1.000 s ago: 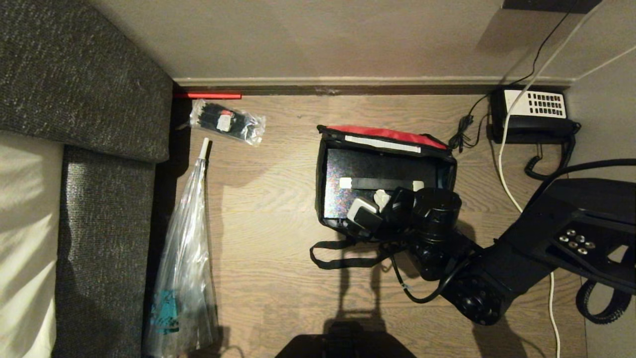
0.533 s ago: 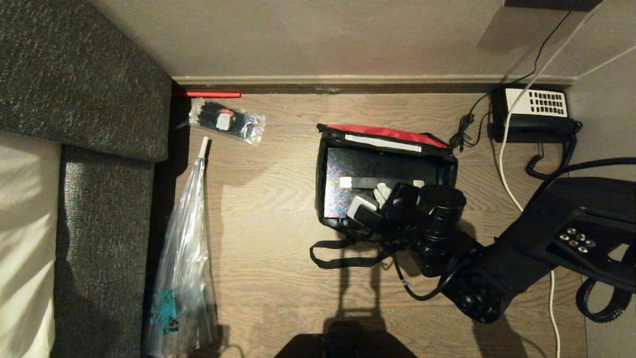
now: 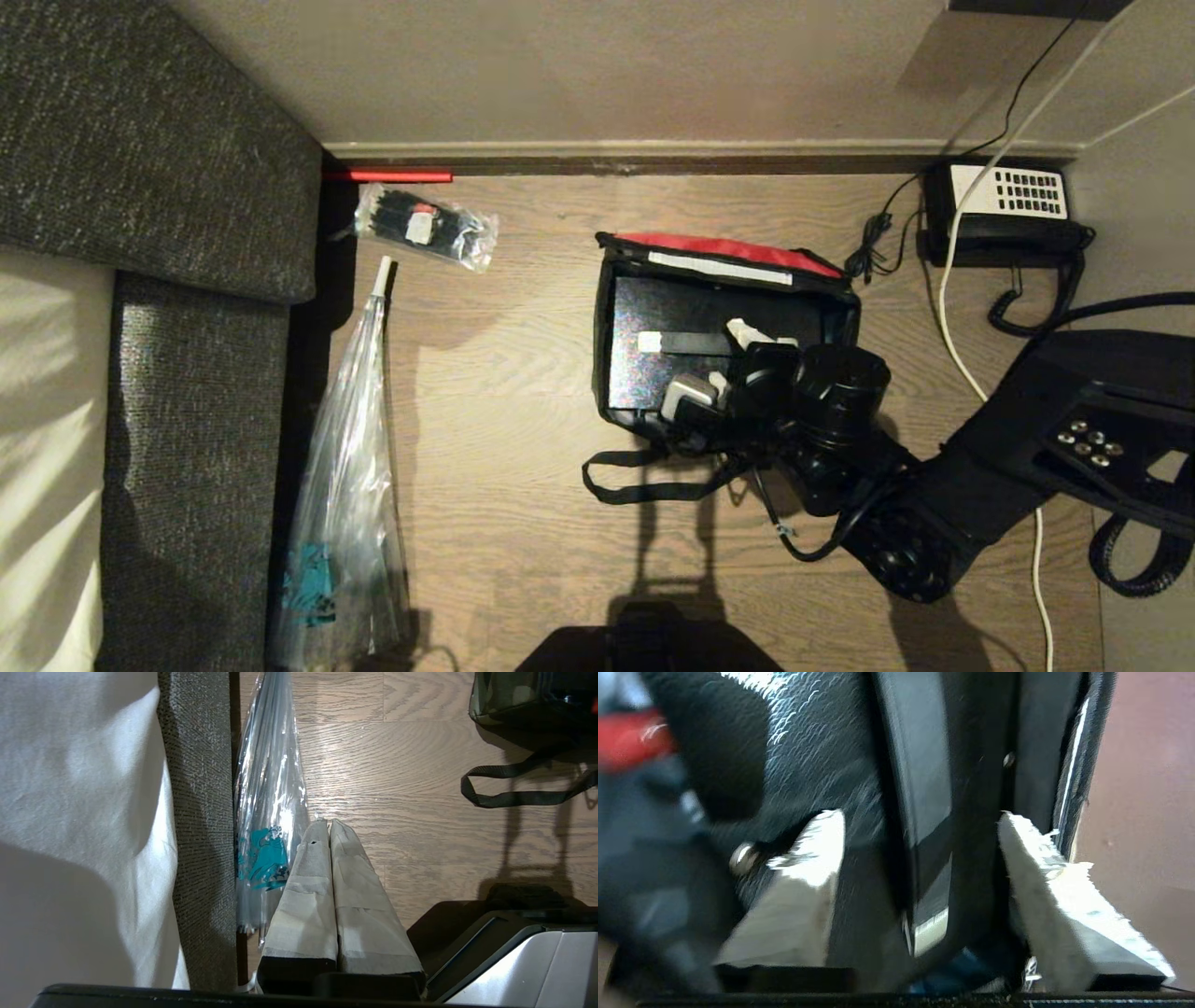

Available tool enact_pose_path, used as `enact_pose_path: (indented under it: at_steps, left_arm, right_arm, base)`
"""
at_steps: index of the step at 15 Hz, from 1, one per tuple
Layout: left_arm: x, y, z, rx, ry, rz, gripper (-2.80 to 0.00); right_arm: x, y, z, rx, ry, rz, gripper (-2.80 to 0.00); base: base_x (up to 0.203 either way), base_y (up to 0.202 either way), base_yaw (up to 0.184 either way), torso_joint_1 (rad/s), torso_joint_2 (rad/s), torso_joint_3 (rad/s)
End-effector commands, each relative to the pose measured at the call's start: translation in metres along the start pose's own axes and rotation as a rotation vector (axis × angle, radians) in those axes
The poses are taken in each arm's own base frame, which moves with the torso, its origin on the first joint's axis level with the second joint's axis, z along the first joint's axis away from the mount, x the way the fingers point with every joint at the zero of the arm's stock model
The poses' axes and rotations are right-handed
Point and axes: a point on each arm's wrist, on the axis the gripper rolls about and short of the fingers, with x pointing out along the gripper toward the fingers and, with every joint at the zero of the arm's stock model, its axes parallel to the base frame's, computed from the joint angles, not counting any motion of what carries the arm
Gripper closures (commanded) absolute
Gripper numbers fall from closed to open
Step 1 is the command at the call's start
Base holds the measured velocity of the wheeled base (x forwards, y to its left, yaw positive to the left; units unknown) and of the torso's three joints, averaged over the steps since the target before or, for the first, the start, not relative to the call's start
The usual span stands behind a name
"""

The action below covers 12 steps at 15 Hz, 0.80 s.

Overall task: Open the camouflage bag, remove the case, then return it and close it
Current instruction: Grip the handle

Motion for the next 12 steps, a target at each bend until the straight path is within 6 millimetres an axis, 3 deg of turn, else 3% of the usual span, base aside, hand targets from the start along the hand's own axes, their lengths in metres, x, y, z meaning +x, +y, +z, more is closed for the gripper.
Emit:
enact_pose_path:
  at_steps: [1,3,5,12]
  left_arm:
    - [0.000,0.000,0.000,0.000,0.003,-0.001,0.00]
    - [0.000,0.000,0.000,0.000,0.003,-0.001,0.00]
    - [0.000,0.000,0.000,0.000,0.003,-0.001,0.00]
    - [0.000,0.000,0.000,0.000,0.003,-0.001,0.00]
  right_arm:
    - [-0.013,-0.010,0.008,-0.015,-0.018,0.011,-2.80]
    - [-0.027,-0.011,0.025,-0.040,-0.013,0.012,-2.80]
    - [-0.032,0.004,0.034,-0.059,0.048,0.026,-2.80]
    - [-0.029,0.025,0.034,-0.062,0.121,-0.001,-2.80]
  base:
    - [0.000,0.000,0.000,0.000,0.00,0.000]
    - [0.000,0.000,0.000,0.000,0.00,0.000]
    - [0.000,0.000,0.000,0.000,0.00,0.000]
    - [0.000,0.000,0.000,0.000,0.00,0.000]
